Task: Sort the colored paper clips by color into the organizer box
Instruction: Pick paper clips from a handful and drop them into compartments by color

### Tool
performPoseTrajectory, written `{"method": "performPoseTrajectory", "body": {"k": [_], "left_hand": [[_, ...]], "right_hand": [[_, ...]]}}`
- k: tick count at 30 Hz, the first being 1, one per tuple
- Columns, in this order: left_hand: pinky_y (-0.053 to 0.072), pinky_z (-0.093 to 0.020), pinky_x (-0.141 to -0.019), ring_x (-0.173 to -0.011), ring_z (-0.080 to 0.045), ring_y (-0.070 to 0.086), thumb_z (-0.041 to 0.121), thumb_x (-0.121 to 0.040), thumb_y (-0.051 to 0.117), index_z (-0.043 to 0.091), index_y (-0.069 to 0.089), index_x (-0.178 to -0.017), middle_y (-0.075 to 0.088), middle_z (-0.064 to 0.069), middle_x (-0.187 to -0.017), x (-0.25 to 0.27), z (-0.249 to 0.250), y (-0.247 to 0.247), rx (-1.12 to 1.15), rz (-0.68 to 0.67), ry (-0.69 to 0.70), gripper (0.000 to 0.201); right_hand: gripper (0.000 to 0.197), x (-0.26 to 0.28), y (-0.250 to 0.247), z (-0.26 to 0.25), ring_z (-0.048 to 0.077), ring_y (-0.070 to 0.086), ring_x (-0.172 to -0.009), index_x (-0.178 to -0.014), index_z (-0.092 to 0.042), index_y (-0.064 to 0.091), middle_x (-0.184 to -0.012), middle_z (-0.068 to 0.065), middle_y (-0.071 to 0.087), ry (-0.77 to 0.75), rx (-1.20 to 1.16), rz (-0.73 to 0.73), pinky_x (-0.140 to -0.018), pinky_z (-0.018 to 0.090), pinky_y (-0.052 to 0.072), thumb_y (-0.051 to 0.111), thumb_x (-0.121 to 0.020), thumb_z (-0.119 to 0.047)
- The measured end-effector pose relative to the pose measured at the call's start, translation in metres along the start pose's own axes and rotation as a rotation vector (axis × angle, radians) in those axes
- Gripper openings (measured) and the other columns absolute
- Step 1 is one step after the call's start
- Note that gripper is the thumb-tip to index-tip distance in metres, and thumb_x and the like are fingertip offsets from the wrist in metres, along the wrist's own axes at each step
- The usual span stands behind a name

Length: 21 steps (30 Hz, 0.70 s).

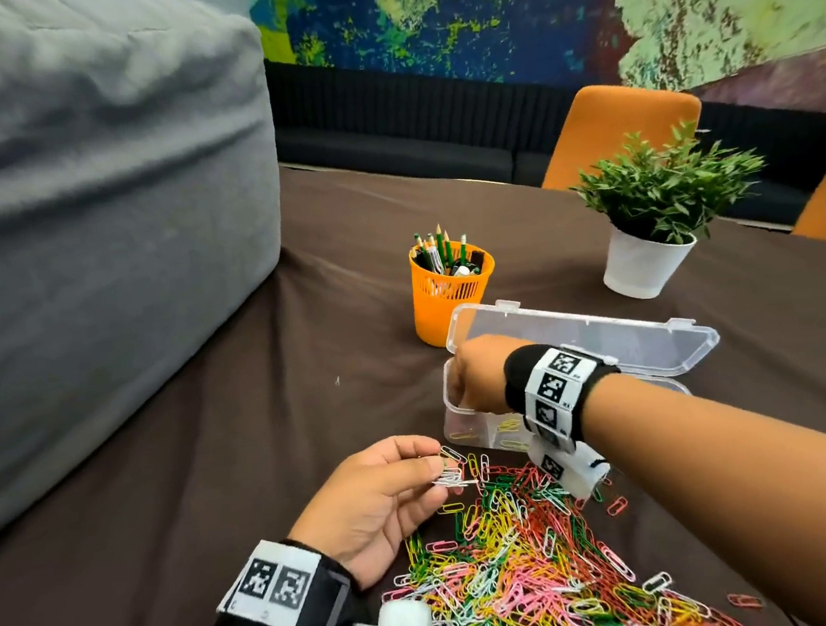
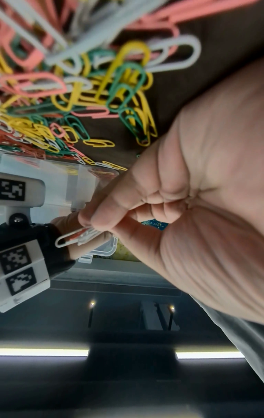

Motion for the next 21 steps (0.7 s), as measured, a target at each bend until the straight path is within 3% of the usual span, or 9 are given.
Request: {"method": "performPoseTrajectory", "body": {"k": [4, 7, 11, 15, 18, 21], "left_hand": [[0.058, -0.02, -0.053, -0.066, -0.019, 0.066, -0.01, -0.087, 0.063, -0.002, 0.065, -0.1, 0.066, -0.021, -0.093, 0.0, -0.002, 0.003, 0.006, -0.027, -0.015, 0.015], [0.059, -0.02, -0.055, -0.064, -0.017, 0.065, -0.009, -0.087, 0.064, -0.001, 0.065, -0.1, 0.065, -0.019, -0.092, -0.003, -0.004, 0.003, 0.01, -0.031, -0.03, 0.016], [0.059, -0.02, -0.055, -0.064, -0.016, 0.064, -0.009, -0.087, 0.064, 0.0, 0.065, -0.099, 0.066, -0.017, -0.088, -0.003, -0.005, 0.005, 0.022, -0.032, -0.04, 0.015], [0.059, -0.02, -0.055, -0.058, -0.013, 0.065, -0.01, -0.087, 0.063, 0.001, 0.064, -0.098, 0.068, -0.011, -0.075, -0.003, -0.005, 0.007, 0.029, -0.033, -0.047, 0.016], [0.059, -0.02, -0.054, -0.06, -0.014, 0.065, -0.009, -0.087, 0.064, 0.0, 0.064, -0.1, 0.068, -0.013, -0.078, -0.003, -0.003, 0.007, 0.023, -0.03, -0.05, 0.016], [0.059, -0.02, -0.055, -0.061, -0.014, 0.065, -0.009, -0.087, 0.064, 0.001, 0.064, -0.101, 0.069, -0.013, -0.079, -0.002, -0.003, 0.007, 0.023, -0.019, -0.049, 0.017]], "right_hand": [[0.039, -0.007, 0.006, -0.002, 0.023, 0.042, -0.061, -0.056, -0.015, 0.042, -0.057, -0.004, 0.041, -0.009, 0.088, -0.073, -0.056, 0.022, 0.034, 0.047, -0.095, -0.021], [0.035, -0.008, 0.009, -0.006, 0.021, 0.04, -0.066, -0.062, -0.015, 0.048, -0.065, -0.002, 0.044, -0.053, 0.144, -0.132, -0.05, 0.02, 0.03, 0.045, -0.097, -0.017], [0.024, -0.014, 0.018, -0.008, 0.024, 0.047, -0.079, -0.089, -0.011, 0.065, -0.09, 0.005, 0.058, -0.056, 0.194, -0.242, -0.07, 0.022, 0.036, 0.044, -0.097, -0.02], [0.035, -0.017, 0.019, -0.003, 0.026, 0.045, -0.076, -0.062, -0.016, 0.046, -0.082, 0.005, 0.053, -0.031, 0.173, -0.25, -0.067, 0.027, 0.04, 0.045, -0.096, -0.023], [0.038, -0.016, 0.018, -0.002, 0.024, 0.036, -0.07, -0.056, -0.014, 0.039, -0.063, 0.002, 0.04, -0.033, 0.109, -0.22, -0.053, 0.023, 0.03, 0.048, -0.092, -0.02], [0.036, -0.016, 0.017, -0.001, 0.023, 0.034, -0.069, -0.054, -0.015, 0.04, -0.06, 0.0, 0.039, -0.047, 0.08, -0.195, -0.058, 0.023, 0.032, 0.051, -0.088, -0.016]]}}
Point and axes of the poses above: each hand's wrist, its own x-axis away from the middle knuckle, its own y-axis out of the palm, z = x × y, the point moved 8 cm from there along -x, towards the middle knuckle
